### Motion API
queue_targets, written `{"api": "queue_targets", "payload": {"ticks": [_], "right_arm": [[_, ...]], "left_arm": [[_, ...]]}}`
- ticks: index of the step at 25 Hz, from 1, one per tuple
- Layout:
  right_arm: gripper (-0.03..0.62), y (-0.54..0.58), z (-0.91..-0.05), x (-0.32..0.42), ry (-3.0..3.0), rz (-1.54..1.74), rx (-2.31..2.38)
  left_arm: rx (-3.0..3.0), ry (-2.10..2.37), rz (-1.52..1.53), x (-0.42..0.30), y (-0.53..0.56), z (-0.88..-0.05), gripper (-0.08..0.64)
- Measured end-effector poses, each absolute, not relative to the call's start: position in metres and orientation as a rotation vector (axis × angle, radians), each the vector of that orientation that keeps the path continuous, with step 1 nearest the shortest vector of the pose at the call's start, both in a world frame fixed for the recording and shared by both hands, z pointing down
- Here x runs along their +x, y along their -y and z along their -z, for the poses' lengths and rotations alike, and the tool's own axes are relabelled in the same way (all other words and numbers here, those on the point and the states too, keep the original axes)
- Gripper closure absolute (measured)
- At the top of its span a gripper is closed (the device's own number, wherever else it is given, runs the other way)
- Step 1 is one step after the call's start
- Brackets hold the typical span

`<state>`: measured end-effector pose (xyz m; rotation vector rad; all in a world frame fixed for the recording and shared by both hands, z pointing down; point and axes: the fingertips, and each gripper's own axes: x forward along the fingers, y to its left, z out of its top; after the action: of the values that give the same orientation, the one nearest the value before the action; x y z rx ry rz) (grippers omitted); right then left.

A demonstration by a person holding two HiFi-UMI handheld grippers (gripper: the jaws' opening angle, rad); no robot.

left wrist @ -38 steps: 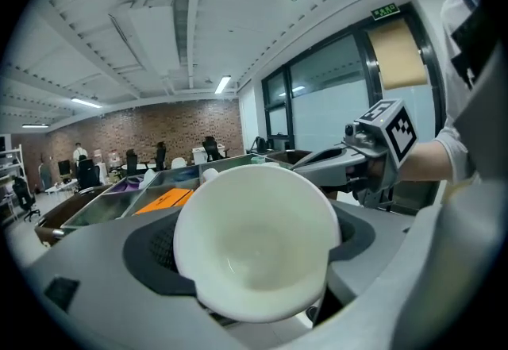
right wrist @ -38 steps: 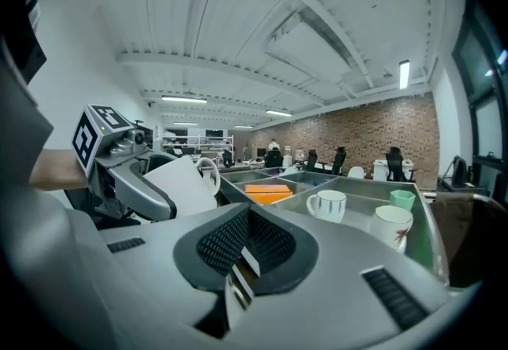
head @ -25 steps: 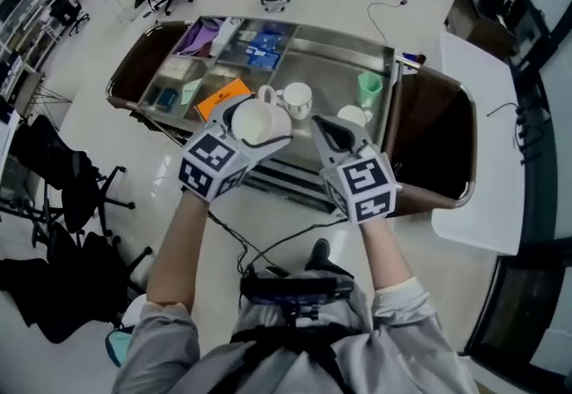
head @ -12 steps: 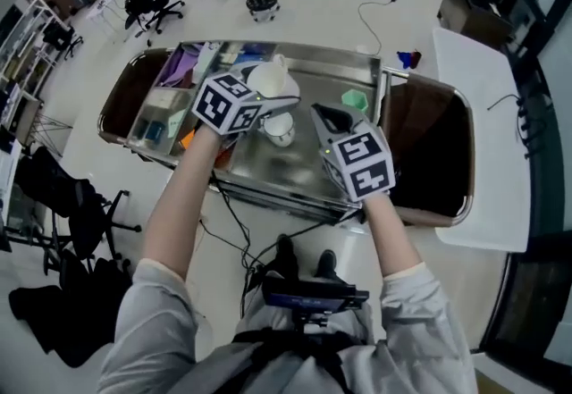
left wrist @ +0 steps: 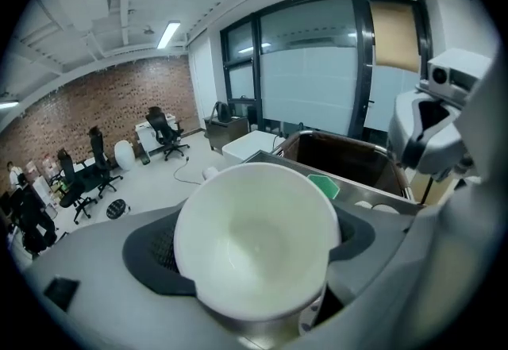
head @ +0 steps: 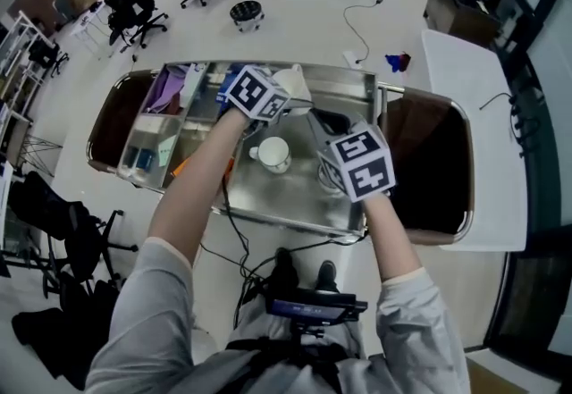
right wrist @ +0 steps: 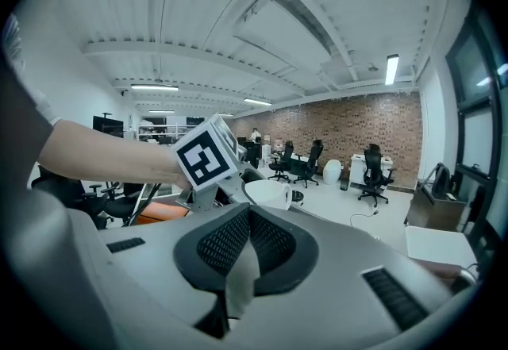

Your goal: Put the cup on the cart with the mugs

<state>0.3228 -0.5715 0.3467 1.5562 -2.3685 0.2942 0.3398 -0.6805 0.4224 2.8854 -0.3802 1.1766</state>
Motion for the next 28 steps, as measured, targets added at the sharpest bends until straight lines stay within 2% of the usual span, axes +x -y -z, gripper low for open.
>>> {"api": "queue_targets", "payload": {"ticks": [13,28], "right_arm": [[0.591,0.573,-0.348,0.337,2.388,-0.303,1.589],[0.591,0.565,-0.355,0.353,2.364,-0.320,1.606]], "left_arm": [[2.728,0.427,-1.351,0.363,0.734,-0.504,0.104],[2.737,0.458,-1.369,0.375,0.741,-0.534,0.100]]}}
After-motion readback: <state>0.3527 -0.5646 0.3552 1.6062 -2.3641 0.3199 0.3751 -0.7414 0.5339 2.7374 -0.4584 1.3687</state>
